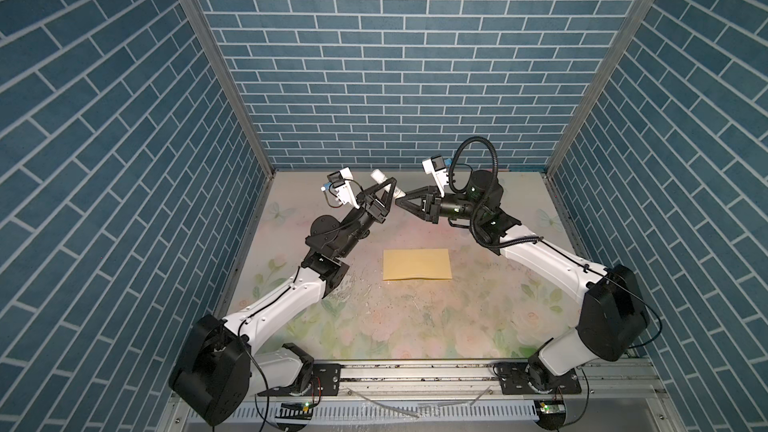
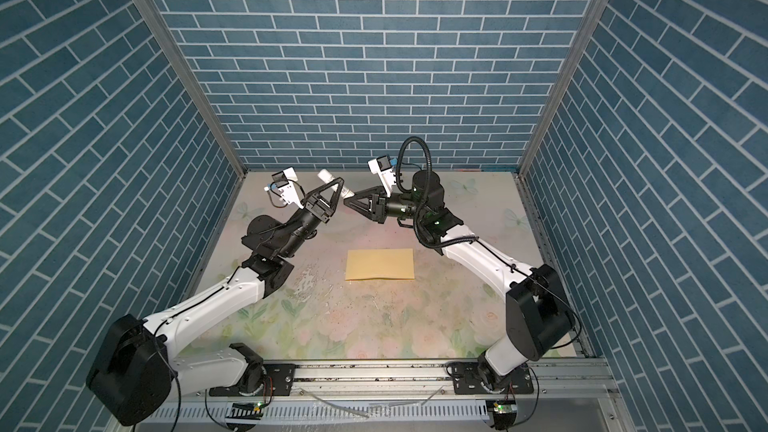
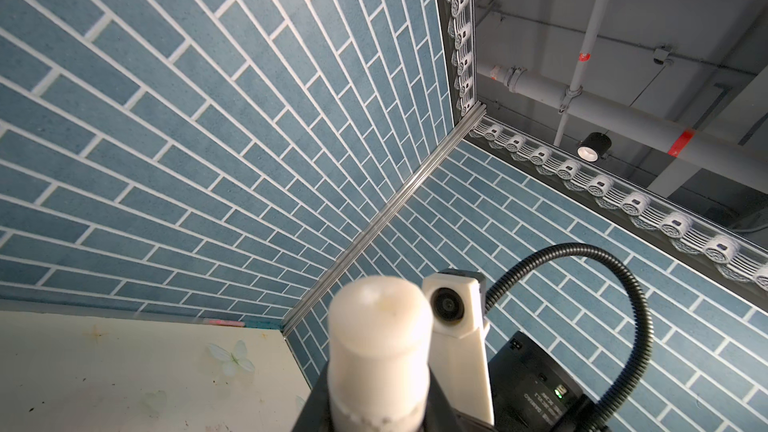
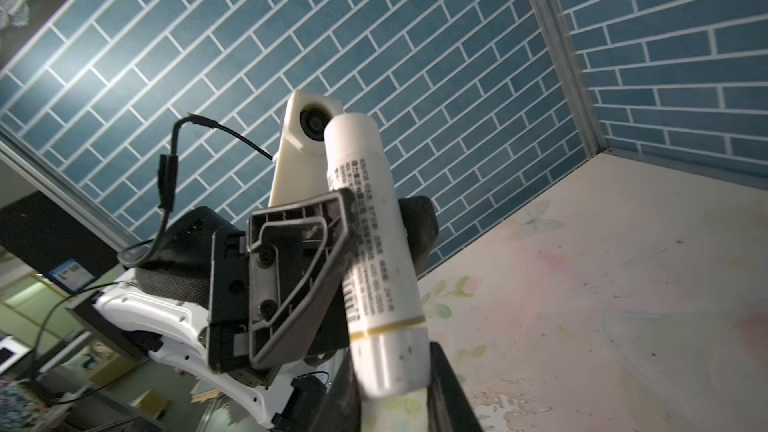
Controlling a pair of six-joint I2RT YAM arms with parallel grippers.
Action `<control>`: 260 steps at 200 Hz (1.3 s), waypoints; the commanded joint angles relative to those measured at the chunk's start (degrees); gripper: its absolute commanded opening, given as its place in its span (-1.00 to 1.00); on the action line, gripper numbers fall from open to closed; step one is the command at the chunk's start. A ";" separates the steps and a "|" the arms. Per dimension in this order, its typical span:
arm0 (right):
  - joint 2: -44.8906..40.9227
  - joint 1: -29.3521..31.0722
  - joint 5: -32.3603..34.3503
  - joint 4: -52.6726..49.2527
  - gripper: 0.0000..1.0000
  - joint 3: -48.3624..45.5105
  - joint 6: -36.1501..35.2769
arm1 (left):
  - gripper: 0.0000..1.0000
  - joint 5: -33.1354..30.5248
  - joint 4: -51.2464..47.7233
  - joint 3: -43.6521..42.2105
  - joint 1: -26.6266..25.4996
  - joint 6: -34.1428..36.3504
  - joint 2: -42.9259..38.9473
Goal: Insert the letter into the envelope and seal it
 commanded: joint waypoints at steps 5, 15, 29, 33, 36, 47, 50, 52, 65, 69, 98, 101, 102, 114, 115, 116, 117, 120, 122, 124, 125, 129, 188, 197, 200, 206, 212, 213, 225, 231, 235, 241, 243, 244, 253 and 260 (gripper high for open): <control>-0.03 -3.00 2.95 10.19 -0.89 6.04 12.81 | -1.00 4.77 -0.43 -0.57 -0.62 1.83 -0.85; -0.44 -2.99 3.72 8.25 -0.84 5.89 10.68 | -1.00 4.29 -0.64 -0.53 -0.62 1.25 -0.82; -1.87 -2.90 5.81 4.50 -0.75 5.13 6.20 | -1.00 3.30 -0.77 -0.54 -0.62 0.31 -0.83; -2.54 -2.94 6.74 3.05 -0.75 4.77 4.43 | -1.00 3.02 -0.93 -0.63 -0.62 0.07 -0.83; -3.10 -2.86 7.51 1.87 -0.74 4.53 2.88 | -1.00 2.73 -1.01 -0.67 -0.62 -0.05 -0.83; -5.35 -2.39 11.00 -3.48 -0.62 3.47 -3.88 | -1.00 1.77 -1.19 -0.67 -0.62 -0.90 -0.87; -6.10 -2.17 12.09 -5.17 -0.58 3.26 -5.95 | -1.00 1.54 -1.03 -0.75 -0.62 -1.20 -0.87; -6.55 -1.97 13.08 -6.47 -0.55 3.11 -7.69 | -1.00 1.44 -0.91 -0.77 -0.62 -1.29 -0.88; -10.15 -0.39 19.48 -12.05 -0.29 1.32 -17.63 | -1.00 0.65 -0.26 -0.95 -0.54 -2.60 -0.61; -11.19 0.33 21.74 -13.17 -0.18 0.61 -20.69 | -1.00 0.46 -0.27 -0.95 -0.53 -3.12 -0.60; -17.92 5.50 37.60 -13.78 0.20 -5.82 -37.94 | -1.00 0.07 0.34 -0.78 -0.10 -4.93 -0.08; -18.28 5.93 38.74 -13.59 0.22 -6.24 -38.94 | -1.00 0.06 0.36 -0.80 -0.05 -5.08 -0.10; -18.47 6.09 38.99 -13.52 0.22 -6.43 -39.46 | -1.00 0.01 0.36 -0.78 -0.07 -5.13 -0.01; -19.40 7.81 42.04 -13.14 0.23 -7.55 -43.49 | -1.00 -0.03 0.52 -0.70 -0.03 -5.72 0.22; -19.47 7.91 42.31 -13.16 0.24 -7.62 -43.71 | -1.00 -0.08 0.53 -0.69 -0.02 -5.76 0.19; -19.50 8.04 42.49 -13.17 0.23 -7.65 -43.95 | -1.00 -0.10 0.53 -0.69 -0.01 -5.78 0.18; -19.56 8.16 42.67 -13.17 0.23 -7.67 -44.16 | -1.00 -0.07 0.53 -0.64 -0.01 -5.83 0.21; -19.65 8.52 43.20 -13.19 0.23 -7.76 -44.87 | -1.00 -0.09 0.59 -0.65 0.00 -5.92 0.21; -19.69 8.73 43.46 -13.18 0.23 -7.79 -45.37 | -1.00 -0.07 0.62 -0.61 0.00 -6.00 0.29; -19.70 9.00 43.70 -13.18 0.24 -7.91 -45.83 | -1.00 -0.04 0.62 -0.60 0.00 -6.05 0.26; -19.70 9.16 43.89 -13.18 0.24 -7.93 -46.11 | -1.00 -0.04 0.67 -0.60 -0.05 -6.05 0.26; -19.70 9.68 44.33 -13.28 0.24 -8.01 -46.96 | -1.00 -0.09 0.63 -0.59 -0.01 -6.22 0.26; -16.17 14.78 49.97 -14.94 0.13 -5.95 -53.64 | -1.00 -0.21 0.49 -0.59 0.00 -6.62 0.16; -15.76 14.99 50.05 -14.53 0.09 -5.68 -53.69 | -1.00 -0.20 0.45 -0.51 0.00 -6.71 0.17; -15.63 15.14 50.12 -14.41 0.08 -5.67 -53.69 | -1.00 -0.21 0.45 -0.54 0.00 -6.71 0.18; -15.36 15.24 50.13 -14.11 0.07 -5.58 -53.61 | -1.00 -0.21 0.43 -0.59 0.00 -6.76 0.18; -15.15 15.30 49.93 -13.76 0.04 -5.40 -53.54 | -1.00 -0.17 0.49 -0.57 0.00 -6.68 0.21; -15.10 15.34 49.90 -13.73 0.03 -5.36 -53.52 | -1.00 -0.19 0.47 -0.54 0.00 -6.68 0.23; -14.49 15.55 49.85 -13.70 -0.01 -4.78 -53.50 | -1.00 -0.21 0.54 -0.67 0.00 -6.74 0.19; -14.14 15.65 49.85 -13.81 -0.01 -4.37 -53.48 | -1.00 -0.18 0.54 -0.67 -0.01 -6.74 0.25; -14.00 15.73 49.72 -13.81 -0.01 -4.23 -53.49 | -1.00 -0.13 0.54 -0.62 -0.02 -6.75 0.20; -13.75 15.82 49.62 -13.84 -0.02 -3.96 -53.53 | -1.00 -0.12 0.60 -0.63 0.00 -6.69 0.17; -13.62 15.87 49.66 -13.81 -0.03 -3.88 -53.54 | -1.00 -0.12 0.61 -0.61 0.00 -6.73 0.21; -13.59 15.85 49.68 -13.80 -0.03 -3.85 -53.52 | -1.00 -0.12 0.62 -0.60 0.00 -6.70 0.19; -13.17 15.92 49.72 -13.79 -0.05 -3.49 -53.51 | -1.00 -0.13 0.62 -0.67 0.00 -6.75 0.17; -12.83 16.02 49.70 -13.87 -0.07 -3.18 -53.51 | -1.00 -0.12 0.62 -0.75 0.00 -6.76 0.15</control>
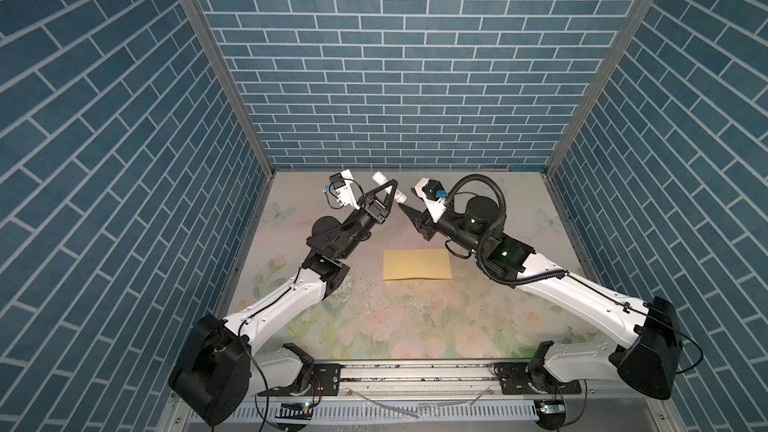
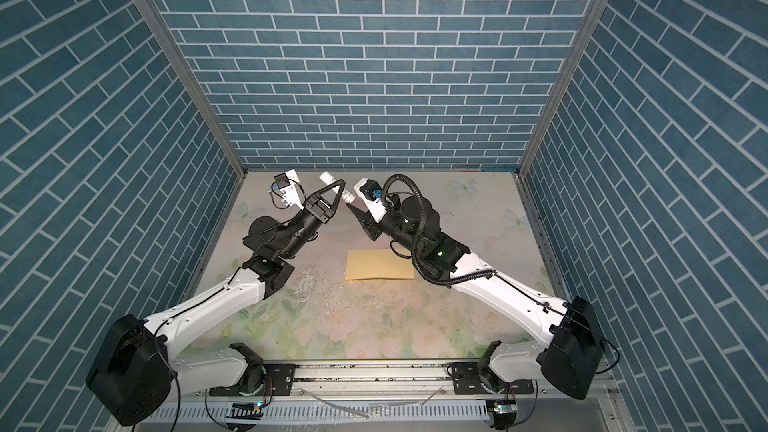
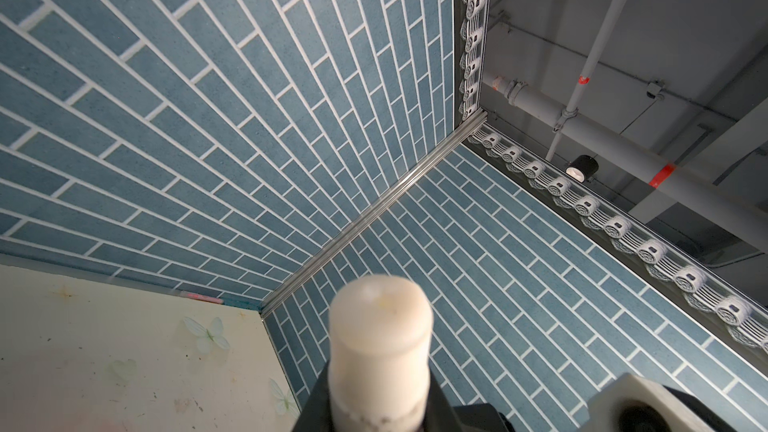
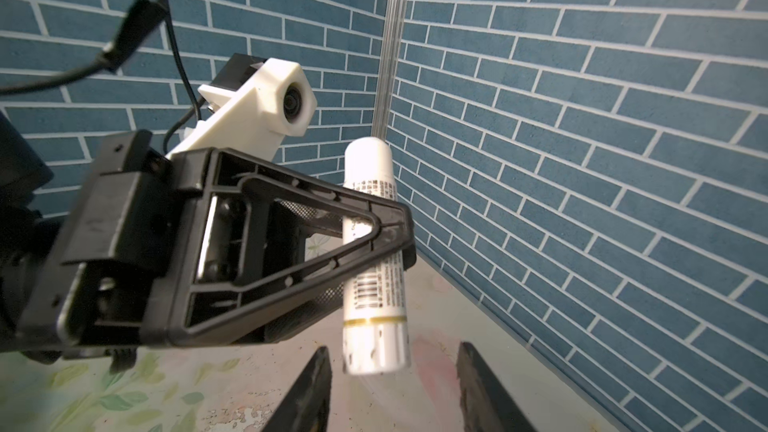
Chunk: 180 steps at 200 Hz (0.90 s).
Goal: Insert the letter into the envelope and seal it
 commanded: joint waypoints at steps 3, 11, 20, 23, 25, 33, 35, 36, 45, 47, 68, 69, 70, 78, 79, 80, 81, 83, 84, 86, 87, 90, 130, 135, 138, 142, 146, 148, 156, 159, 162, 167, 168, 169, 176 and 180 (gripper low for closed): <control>1.31 0.66 0.84 1.06 -0.08 2.71 -3.05 | -1.00 0.12 1.10 -0.26 0.24 0.24 0.17; 1.62 0.78 0.96 0.94 -0.10 3.00 -3.06 | -1.00 0.16 1.11 -0.25 0.24 0.20 0.17; 1.86 0.88 1.00 0.99 -0.13 3.27 -3.06 | -1.00 0.21 1.11 -0.29 0.24 0.23 0.08; 1.94 0.88 1.02 1.03 -0.12 3.33 -2.99 | -1.00 0.21 1.11 -0.30 0.24 0.24 0.12; 1.95 0.91 1.07 1.08 -0.12 3.30 -2.98 | -1.00 0.25 1.11 -0.34 0.24 0.23 0.07; 2.09 0.92 1.04 1.40 -0.13 3.30 -2.89 | -1.00 0.29 1.11 -0.44 0.24 0.19 -0.01; 2.05 0.94 1.01 1.50 -0.13 3.29 -2.89 | -1.00 0.29 1.11 -0.46 0.24 0.24 -0.01; 2.05 0.93 1.05 1.51 -0.13 3.29 -2.89 | -1.00 0.29 1.11 -0.42 0.19 0.20 -0.01; 1.99 1.02 1.07 1.92 -0.13 3.31 -2.67 | -1.00 0.29 1.03 -0.47 0.23 0.18 -0.01; 1.98 1.01 1.09 2.02 -0.13 3.30 -2.59 | -1.00 0.29 1.04 -0.47 0.23 0.23 -0.01; 2.04 1.10 1.16 2.56 -0.13 3.29 -2.43 | -1.00 0.29 1.02 -0.58 0.22 0.25 -0.01; 2.04 1.14 1.17 2.57 -0.13 3.29 -2.44 | -1.00 0.29 1.02 -0.57 0.23 0.20 -0.01; 2.04 1.16 1.18 2.62 -0.13 3.33 -2.44 | -1.00 0.29 1.02 -0.56 0.23 0.23 -0.01; 2.04 1.20 1.28 3.01 -0.13 3.29 -2.45 | -1.00 0.38 1.05 -0.60 0.24 0.23 -0.01; 2.00 1.19 1.32 3.06 -0.13 3.29 -2.40 | -1.00 0.38 1.03 -0.62 0.24 0.24 -0.01; 1.97 1.19 1.38 3.13 -0.13 3.25 -2.38 | -1.00 0.38 1.03 -0.59 0.24 0.25 -0.06; 1.96 1.19 1.37 3.17 -0.13 3.22 -2.37 | -1.00 0.38 1.02 -0.57 0.24 0.21 0.05; 1.95 1.19 1.40 3.28 -0.13 3.16 -2.36 | -1.00 0.38 1.04 -0.56 0.24 0.24 0.00; 1.95 1.19 1.43 3.28 -0.13 3.14 -2.36 | -1.00 0.38 1.03 -0.56 0.24 0.25 0.00; 1.95 1.25 1.44 3.46 -0.13 3.12 -2.36 | -1.00 0.38 1.02 -0.56 0.24 0.25 -0.01; 1.91 1.22 1.44 3.51 -0.13 3.12 -2.36 | -1.00 0.38 0.98 -0.56 0.24 0.25 -0.01; 1.87 1.23 1.51 3.67 -0.13 3.04 -2.28 | -1.00 0.38 0.94 -0.56 0.24 0.24 0.00; 1.86 1.23 2.15 4.21 -0.18 3.12 -2.18 | -1.00 0.47 0.89 -0.60 0.23 0.19 0.14; 1.87 1.19 2.15 4.45 -0.18 3.08 -2.18 | -1.00 0.52 0.93 -0.56 0.22 0.25 0.22; 1.86 1.21 2.15 4.59 -0.19 3.03 -2.16 | -1.00 0.55 0.92 -0.62 0.19 0.25 0.23; 1.86 1.22 2.15 4.60 -0.20 3.05 -2.18 | -1.00 0.56 0.85 -0.64 0.23 0.19 0.22; 1.86 1.19 2.23 4.63 -0.21 3.03 -2.08 | -1.00 0.56 0.77 -0.65 0.23 0.25 0.23; 1.86 1.21 2.28 4.68 -0.21 3.05 -2.07 | -1.00 0.56 0.76 -0.67 0.24 0.23 0.20; 1.86 1.19 2.24 4.80 -0.21 3.07 -2.09 | -1.00 0.64 0.72 -0.64 0.24 0.27 0.17; 1.84 1.19 2.30 4.87 -0.22 3.03 -2.04 | -1.00 0.65 0.67 -0.64 0.24 0.33 0.16; 1.86 1.19 2.27 4.95 -0.22 3.03 -2.07 | -1.00 0.65 0.55 -0.64 0.24 0.30 0.20; 1.82 1.22 2.30 4.95 -0.23 3.03 -2.00 | -1.00 0.65 0.50 -0.65 0.24 0.30 0.23; 1.84 1.20 2.27 4.95 -0.23 3.03 -2.00 | -1.00 0.65 0.50 -0.64 0.24 0.27 0.29; 1.85 1.19 2.25 4.91 -0.23 3.03 -2.01 | -1.00 0.65 0.49 -0.64 0.24 0.26 0.23; 1.79 1.20 2.16 5.02 -0.24 3.03 -1.86 | -1.00 0.73 0.38 -0.65 0.24 0.35 0.31; 1.78 1.19 2.13 5.04 -0.24 3.03 -1.74 | -1.00 0.69 0.28 -0.65 0.22 0.46 0.27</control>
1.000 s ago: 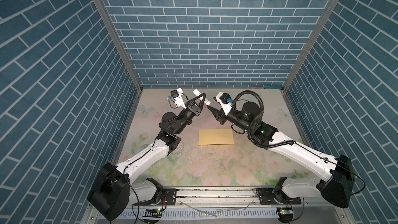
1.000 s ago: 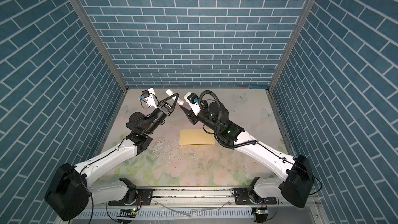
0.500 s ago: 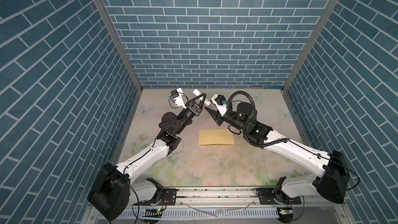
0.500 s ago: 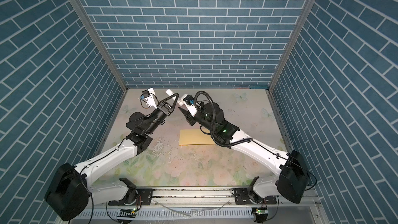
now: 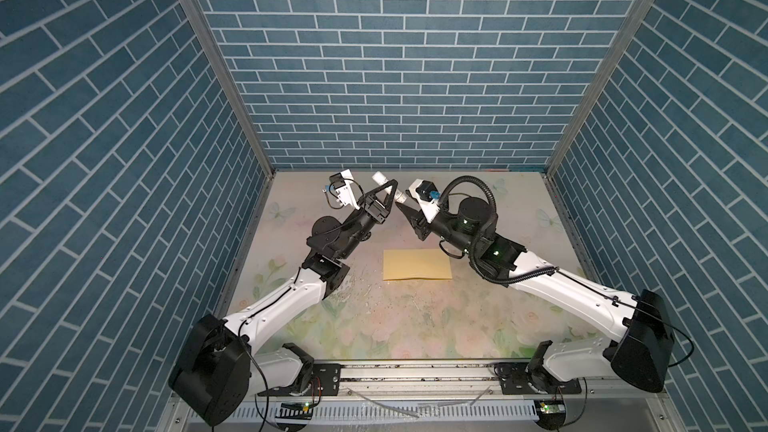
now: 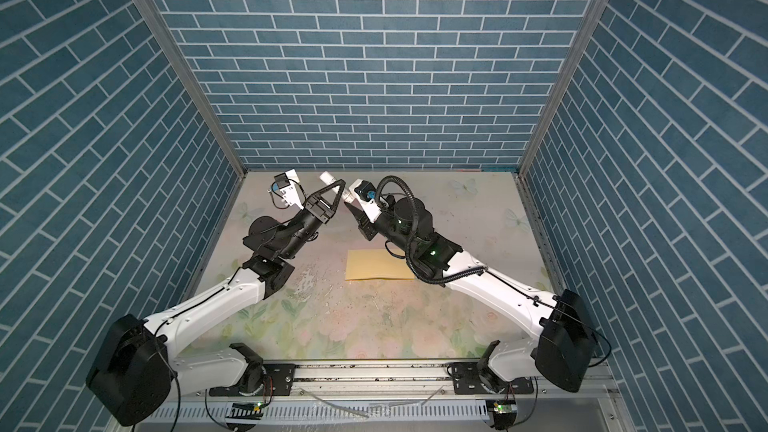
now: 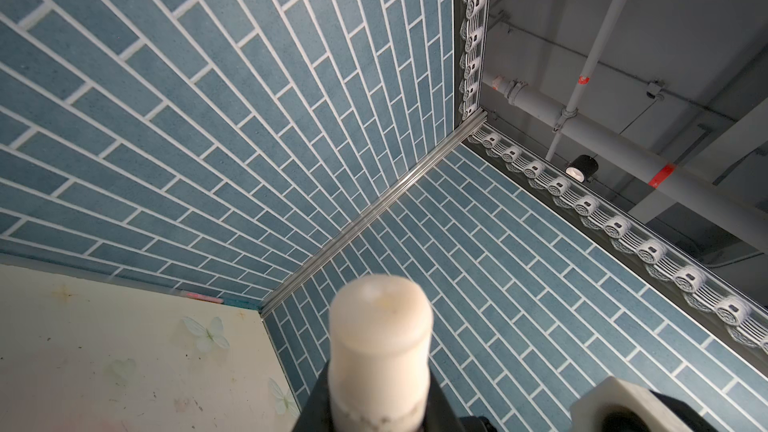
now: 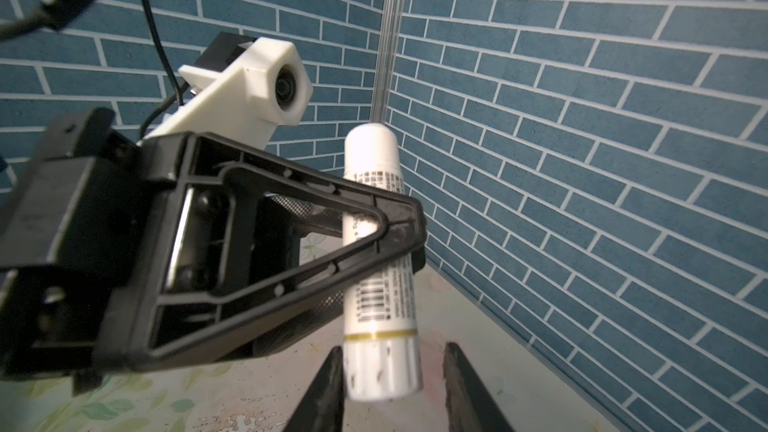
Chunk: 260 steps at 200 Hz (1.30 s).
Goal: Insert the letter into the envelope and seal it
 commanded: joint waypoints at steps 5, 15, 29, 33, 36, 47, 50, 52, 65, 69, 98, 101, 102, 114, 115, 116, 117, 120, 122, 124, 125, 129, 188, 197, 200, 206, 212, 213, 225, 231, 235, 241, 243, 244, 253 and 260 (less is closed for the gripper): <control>-0.29 0.38 0.66 2.43 -0.28 3.00 -1.40 | -1.00 0.69 0.15 -0.64 0.24 0.51 0.25; -0.34 0.44 0.50 2.40 -0.42 3.17 -0.97 | -1.00 0.77 -0.08 -0.69 0.22 0.54 0.30; -0.34 0.41 -0.10 2.21 -0.56 3.35 -0.15 | -1.00 1.00 -0.25 -0.57 0.24 0.83 0.34; -0.39 0.35 -0.37 2.26 -0.60 3.48 0.36 | -1.00 1.10 -0.36 -0.58 0.24 0.91 0.34; -0.43 0.30 -0.47 2.20 -0.62 3.52 0.74 | -1.00 1.13 -0.38 -0.58 0.24 1.03 0.47; -0.51 0.01 -1.33 1.71 -0.73 3.92 2.41 | -1.00 1.30 -0.80 -0.56 0.24 1.54 0.34; -0.52 -0.23 -1.93 1.46 -0.76 4.10 3.00 | -1.00 1.35 -0.90 -0.56 0.24 1.65 0.30; -0.52 -0.32 -2.42 1.18 -0.78 4.24 3.49 | -1.00 1.38 -0.98 -0.56 0.24 1.66 0.26; -0.36 -2.26 -6.91 -1.00 -0.85 5.89 8.25 | -1.00 1.52 -1.17 -0.58 0.24 2.33 0.15; -0.16 -3.40 -8.83 -1.45 -0.86 6.42 10.71 | -1.00 1.57 -1.26 -0.61 0.24 2.51 0.13; 3.78 -13.38 -27.86 2.76 -0.99 9.65 36.38 | -1.00 1.99 -1.09 -0.57 0.24 3.31 -0.10; 4.39 -14.12 -29.60 3.91 -1.00 9.89 38.52 | -1.00 2.01 -1.09 -0.56 0.23 3.29 -0.18; 4.53 -14.39 -30.03 4.25 -1.00 9.96 39.46 | -1.00 2.01 -1.09 -0.56 0.23 3.31 -0.14; 6.36 -16.00 -34.20 8.84 -1.00 10.10 46.87 | -1.00 2.09 -0.86 -0.57 0.24 3.32 -0.10; 6.53 -16.07 -34.52 9.27 -1.00 10.07 47.33 | -1.00 2.09 -0.84 -0.56 0.24 3.28 -0.10; 6.65 -16.15 -34.73 9.57 -1.00 10.14 47.73 | -1.00 2.10 -0.83 -0.56 0.24 3.31 -0.10; 6.76 -16.24 -35.01 9.90 -1.00 10.17 48.15 | -1.00 2.10 -0.79 -0.56 0.24 3.27 -0.10; 7.15 -16.42 -35.72 10.69 -1.00 10.27 49.32 | -1.00 2.07 -0.75 -0.56 0.24 3.28 -0.10; 7.31 -16.52 -36.16 11.24 -1.00 10.29 50.10 | -1.00 2.09 -0.74 -0.56 0.24 3.27 -0.06; 7.57 -16.57 -36.76 11.93 -1.00 10.36 50.80 | -1.00 2.09 -0.74 -0.56 0.24 3.31 -0.09; 7.70 -16.62 -36.94 12.13 -1.00 10.37 51.09 | -1.00 2.10 -0.70 -0.60 0.24 3.28 -0.05; 8.15 -16.75 -37.87 13.08 -1.00 10.45 52.26 | -1.00 2.07 -0.65 -0.58 0.24 3.29 -0.09; 9.81 -16.94 -39.10 16.68 -0.82 10.00 55.64 | -1.00 1.37 -0.68 -0.20 0.24 1.80 -0.16; 9.18 -16.85 -37.86 16.73 -0.74 8.99 53.99 | -1.00 0.92 -0.12 -0.21 0.23 0.58 -0.06; 8.92 -16.85 -37.46 16.73 -0.71 8.65 53.42 | -1.00 0.75 0.02 -0.18 0.24 0.14 -0.02; 8.36 -16.85 -36.56 16.60 -0.61 7.95 52.19 | -1.00 0.31 0.14 -0.14 0.24 -0.97 0.12; 7.55 -16.81 -35.37 16.47 -0.46 7.05 50.31 | -1.00 -0.26 -0.02 -0.07 0.24 -2.39 0.16; 7.43 -16.83 -35.15 16.47 -0.44 6.92 50.01 | -1.00 -0.40 -0.12 -0.05 0.24 -2.61 0.16; 5.38 -16.55 -31.88 16.56 -0.18 4.37 45.52 | -1.00 -1.49 -0.38 0.09 0.23 -4.66 0.03; 4.20 -16.37 -30.04 16.65 -0.07 2.94 42.71 | -1.00 -2.20 -0.60 0.20 0.24 -7.39 -0.09; 3.35 -16.20 -28.74 16.76 0.01 1.92 40.77 | -1.00 -2.51 -0.73 0.23 0.24 -8.22 -0.14; 2.21 -15.87 -26.67 17.23 0.13 0.46 37.95 | -1.00 -3.14 -1.07 0.40 0.24 -9.46 -0.34; 1.77 -15.75 -25.86 17.53 0.16 -0.09 36.91 | -1.00 -3.20 -1.26 0.52 0.24 -9.91 -0.33; 1.59 -15.64 -25.47 17.66 0.18 -0.39 36.41 | -1.00 -3.32 -1.35 0.55 0.24 -10.10 -0.39; -0.11 -14.70 -22.04 19.15 0.31 -2.87 31.62 | -1.00 -3.92 -2.13 0.87 0.24 -11.63 -0.74; -1.26 -13.70 -19.09 20.72 0.36 -4.85 27.99 | -1.00 -4.14 -3.02 1.23 0.24 -12.84 -0.88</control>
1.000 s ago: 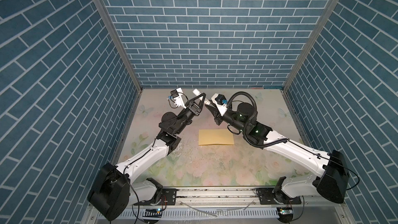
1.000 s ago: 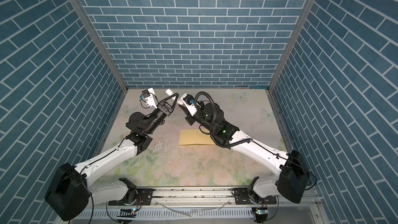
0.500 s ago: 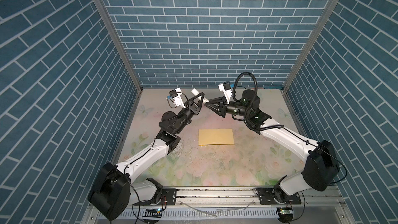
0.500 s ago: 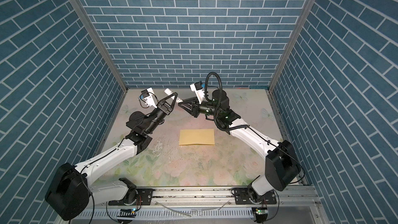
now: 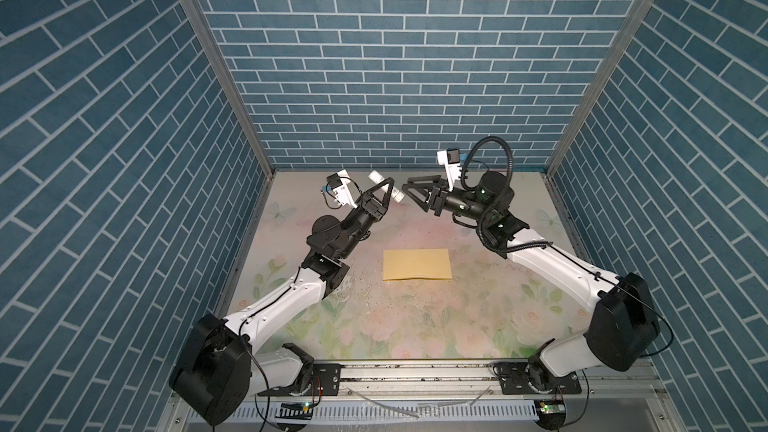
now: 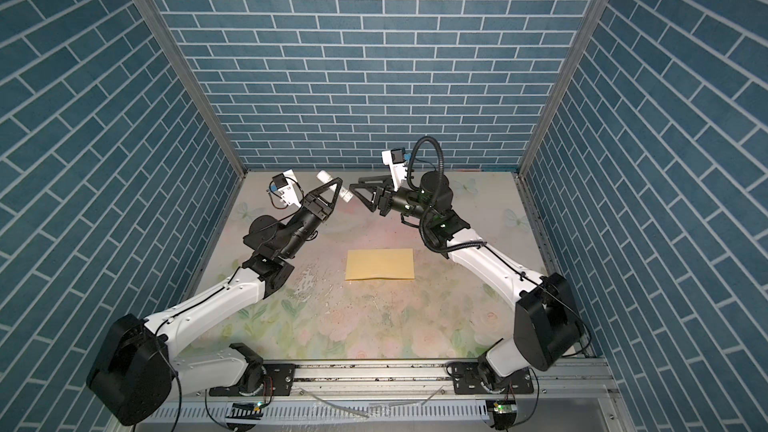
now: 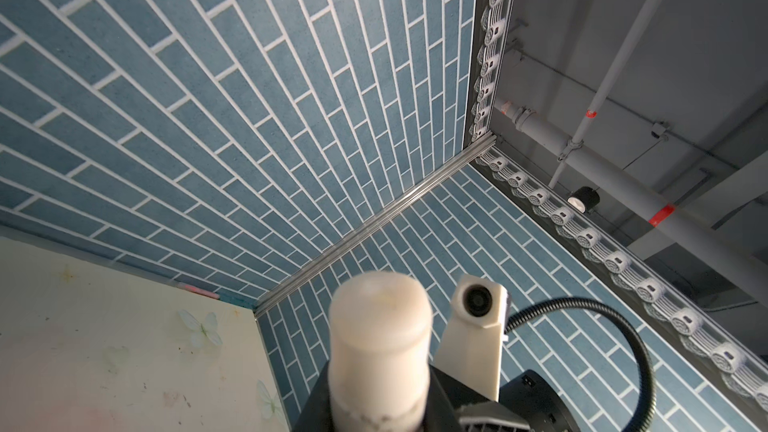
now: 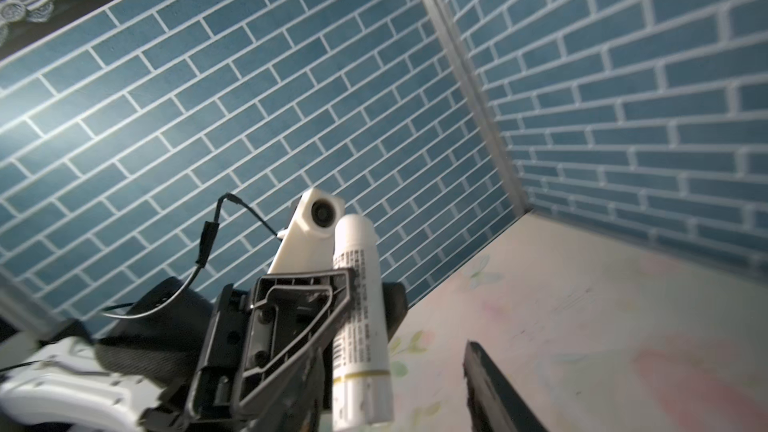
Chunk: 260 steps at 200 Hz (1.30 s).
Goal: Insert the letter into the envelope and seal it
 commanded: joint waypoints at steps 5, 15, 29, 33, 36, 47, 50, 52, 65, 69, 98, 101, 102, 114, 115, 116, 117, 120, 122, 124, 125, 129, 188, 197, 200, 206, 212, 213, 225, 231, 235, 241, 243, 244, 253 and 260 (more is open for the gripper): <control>-5.69 2.81 13.73 7.92 0.39 -6.96 -16.06 | -1.00 -1.43 -2.43 1.52 -0.16 -6.52 -1.15; -6.35 4.09 16.22 9.31 0.42 -8.43 -20.45 | -1.00 -1.39 -3.58 2.01 -0.20 -8.01 -1.34; -6.28 5.79 17.69 10.39 0.46 -9.19 -24.63 | -1.00 -1.33 -5.32 2.54 -0.16 -10.49 -1.40; -6.13 6.28 17.88 10.73 0.46 -9.27 -25.64 | -1.00 -1.32 -5.67 2.65 -0.13 -11.11 -1.32; -5.99 6.58 18.00 10.98 0.47 -9.34 -26.43 | -1.00 -1.32 -5.88 2.75 -0.15 -11.62 -1.33; -5.31 7.77 18.27 12.03 0.48 -9.57 -28.92 | -1.00 -1.13 -6.82 3.00 -0.10 -13.76 -1.15; -5.09 8.11 18.29 12.22 0.48 -9.66 -29.52 | -1.00 -1.05 -7.04 3.07 -0.15 -14.26 -1.06; -4.98 8.33 18.36 12.36 0.48 -9.67 -29.87 | -1.00 -1.03 -7.10 3.10 -0.15 -14.60 -1.00; -4.06 9.35 18.49 13.09 0.47 -9.58 -31.66 | -1.00 -0.67 -7.55 3.37 -0.20 -16.72 -0.69; -3.80 9.56 18.56 13.16 0.47 -9.54 -32.17 | -1.00 -0.57 -7.55 3.34 -0.15 -17.29 -0.57; -1.99 10.74 20.37 14.88 0.31 -9.42 -34.25 | -1.00 0.02 -7.23 3.29 -0.14 -19.90 0.17; -1.84 10.75 20.52 15.00 0.29 -9.39 -34.36 | -1.00 0.00 -7.14 3.26 -0.15 -20.07 0.29; -1.75 10.75 20.60 15.10 0.28 -9.39 -34.41 | -1.00 0.04 -7.04 3.23 -0.15 -20.15 0.28; -1.04 10.93 21.27 15.33 0.20 -9.12 -34.80 | -1.00 0.07 -6.14 3.04 -0.15 -20.93 0.62; -1.00 10.93 21.32 15.35 0.19 -9.12 -34.81 | -1.00 0.08 -6.06 2.99 -0.15 -21.02 0.67; -0.94 10.93 21.30 15.32 0.18 -9.08 -34.81 | -1.00 0.08 -6.02 3.01 -0.15 -21.10 0.69; -0.91 10.93 21.34 15.34 0.17 -9.01 -34.86 | -1.00 0.08 -5.95 2.97 -0.15 -21.14 0.70; -0.76 11.01 21.37 15.39 0.14 -8.95 -34.90 | -1.00 0.10 -5.71 2.94 -0.16 -21.25 0.79; -0.65 11.01 21.37 15.51 0.13 -8.90 -34.97 | -1.00 0.15 -5.60 3.01 -0.16 -21.29 0.84; -0.57 11.02 21.37 15.49 0.12 -8.82 -34.99 | -1.00 0.19 -5.51 2.95 -0.20 -21.34 0.92; -0.50 11.02 21.37 15.52 0.11 -8.84 -34.99 | -1.00 0.18 -5.48 2.95 -0.18 -21.35 0.95; -0.32 11.02 21.45 15.58 0.09 -8.71 -34.99 | -1.00 0.37 -5.37 3.02 -0.16 -21.51 1.10; 2.69 11.62 21.88 16.03 0.00 -6.96 -34.99 | -1.00 0.96 -2.99 2.79 -0.16 -22.51 2.25; 3.22 11.71 21.96 16.32 -0.02 -6.74 -34.90 | -1.00 0.98 -2.82 2.76 -0.16 -22.51 2.21; 3.40 11.72 21.93 16.34 -0.04 -6.57 -34.90 | -1.00 1.02 -2.81 2.76 -0.13 -22.62 2.23; 3.74 11.84 21.96 16.26 -0.07 -6.30 -34.90 | -1.00 0.90 -2.66 2.68 -0.16 -22.55 2.27; 4.06 11.94 22.09 16.10 -0.12 -6.07 -34.89 | -1.00 0.93 -2.55 2.62 -0.16 -22.67 2.28; 4.10 11.92 22.13 16.13 -0.13 -6.01 -34.90 | -1.00 0.94 -2.51 2.65 -0.16 -22.63 2.24; 4.46 12.01 22.41 16.15 -0.25 -5.70 -34.84 | -1.00 0.95 -2.28 2.46 -0.14 -22.68 2.21; 4.62 12.09 22.67 16.32 -0.32 -5.64 -34.90 | -1.00 0.96 -2.20 2.41 -0.16 -22.80 2.21; 4.66 12.07 22.82 16.36 -0.38 -5.69 -34.90 | -1.00 0.98 -2.20 2.41 -0.16 -22.81 2.22; 4.66 12.09 22.94 16.44 -0.46 -5.69 -34.90 | -1.00 1.01 -2.12 2.33 -0.16 -23.07 2.21; 4.66 12.05 22.99 16.43 -0.47 -5.69 -34.88 | -1.00 0.97 -2.07 2.32 -0.16 -23.11 2.25; 4.66 12.06 23.02 16.47 -0.48 -5.65 -34.89 | -1.00 1.01 -2.04 2.32 -0.16 -23.11 2.23; 4.62 12.21 23.28 16.75 -0.56 -5.63 -34.90 | -1.00 1.17 -1.76 2.33 -0.16 -23.30 2.41; 4.57 12.29 23.47 17.01 -0.65 -5.78 -34.82 | -1.00 1.29 -1.67 2.32 -0.18 -23.38 2.53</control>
